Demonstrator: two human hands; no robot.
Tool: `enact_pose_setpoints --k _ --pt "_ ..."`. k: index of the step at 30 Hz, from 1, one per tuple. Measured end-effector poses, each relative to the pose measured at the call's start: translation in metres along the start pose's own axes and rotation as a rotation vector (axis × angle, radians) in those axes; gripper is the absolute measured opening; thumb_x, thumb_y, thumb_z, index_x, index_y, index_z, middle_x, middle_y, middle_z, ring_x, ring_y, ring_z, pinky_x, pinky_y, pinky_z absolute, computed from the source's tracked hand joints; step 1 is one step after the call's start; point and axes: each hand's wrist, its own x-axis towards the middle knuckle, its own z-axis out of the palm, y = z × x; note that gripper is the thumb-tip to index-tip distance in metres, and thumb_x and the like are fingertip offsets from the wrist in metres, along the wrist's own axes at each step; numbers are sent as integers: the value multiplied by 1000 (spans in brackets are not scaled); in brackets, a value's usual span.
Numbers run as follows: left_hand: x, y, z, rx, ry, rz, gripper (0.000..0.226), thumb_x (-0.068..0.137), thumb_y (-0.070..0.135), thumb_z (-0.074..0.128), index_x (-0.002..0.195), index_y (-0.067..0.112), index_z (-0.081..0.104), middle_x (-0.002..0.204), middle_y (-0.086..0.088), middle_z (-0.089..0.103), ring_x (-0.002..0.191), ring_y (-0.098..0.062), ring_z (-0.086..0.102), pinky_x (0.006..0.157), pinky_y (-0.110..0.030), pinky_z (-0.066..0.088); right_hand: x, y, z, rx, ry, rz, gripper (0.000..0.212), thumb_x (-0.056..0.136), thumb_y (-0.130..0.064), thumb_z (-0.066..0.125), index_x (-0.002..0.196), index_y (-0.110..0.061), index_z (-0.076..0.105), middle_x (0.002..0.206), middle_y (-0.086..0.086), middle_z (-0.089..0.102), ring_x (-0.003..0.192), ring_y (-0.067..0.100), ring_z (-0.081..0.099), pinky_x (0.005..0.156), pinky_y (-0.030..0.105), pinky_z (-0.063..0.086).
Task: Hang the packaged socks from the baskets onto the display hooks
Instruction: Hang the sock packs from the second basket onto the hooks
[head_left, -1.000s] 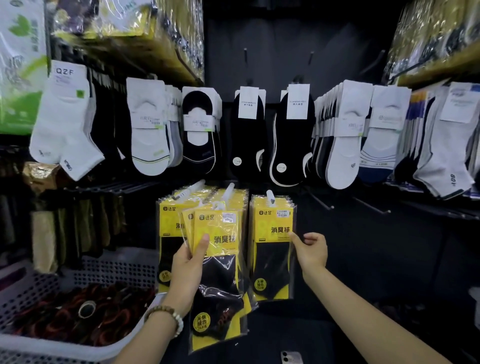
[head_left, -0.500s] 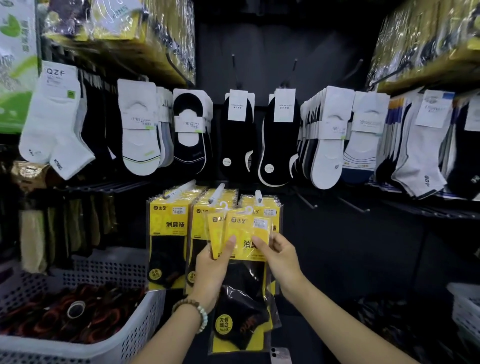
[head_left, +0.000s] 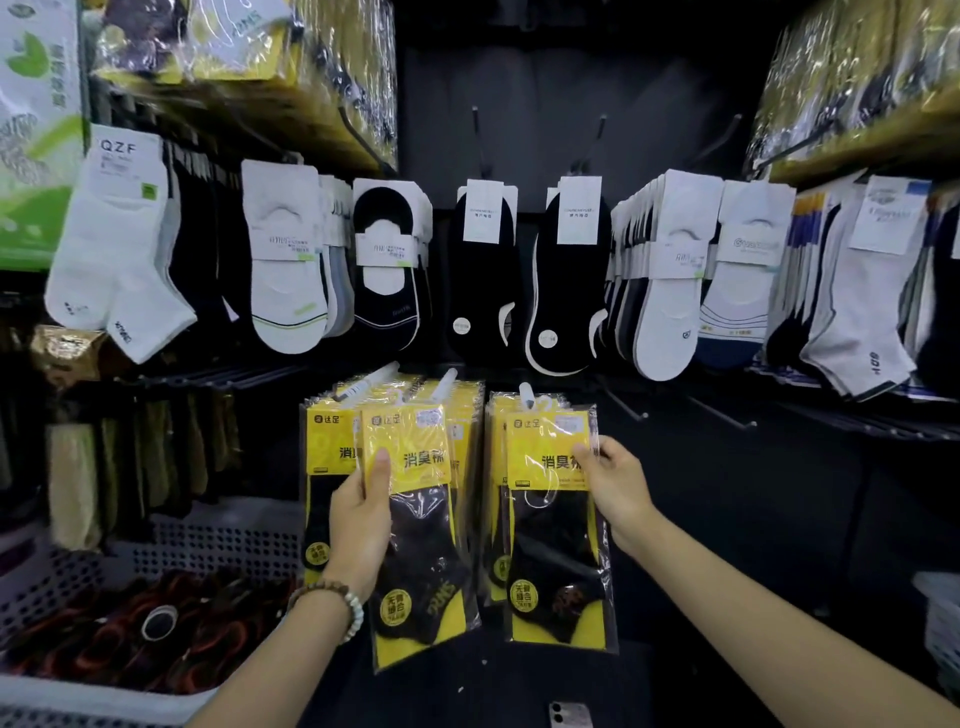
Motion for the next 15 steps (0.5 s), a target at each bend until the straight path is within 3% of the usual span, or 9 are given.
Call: enact_pose_setpoints --k 3,7,11,15 --pt "6 0 2 -12 25 2 42 94 47 43 68 14 40 54 3 31 51 -11 30 55 -20 30 8 2 16 -38 -53 -33 15 97 -17 51 104 -9 62 98 0 70 87 8 65 66 11 48" --pt "11 -2 7 7 30 71 46 93 48 44 61 17 31 43 12 25 42 -4 24 48 -19 26 20 17 33 -43 2 -109 10 97 -17 52 102 -12 59 103 9 69 97 24 66 87 39 54" --pt "16 -8 16 7 3 141 46 92 48 44 59 18 31 38 13 28 35 -3 26 38 -12 26 40 37 42 -60 75 -132 18 96 -21 54 110 -12 60 104 8 70 101 20 65 93 38 51" --pt "24 -18 25 -4 -28 159 45 90 51 43 65 14 46 48 14 39 45 1 34 46 -12 31 68 47 49 -71 156 -109 14 94 -23 57 103 -13 62 100 5 70 96 17 65 88 34 52"
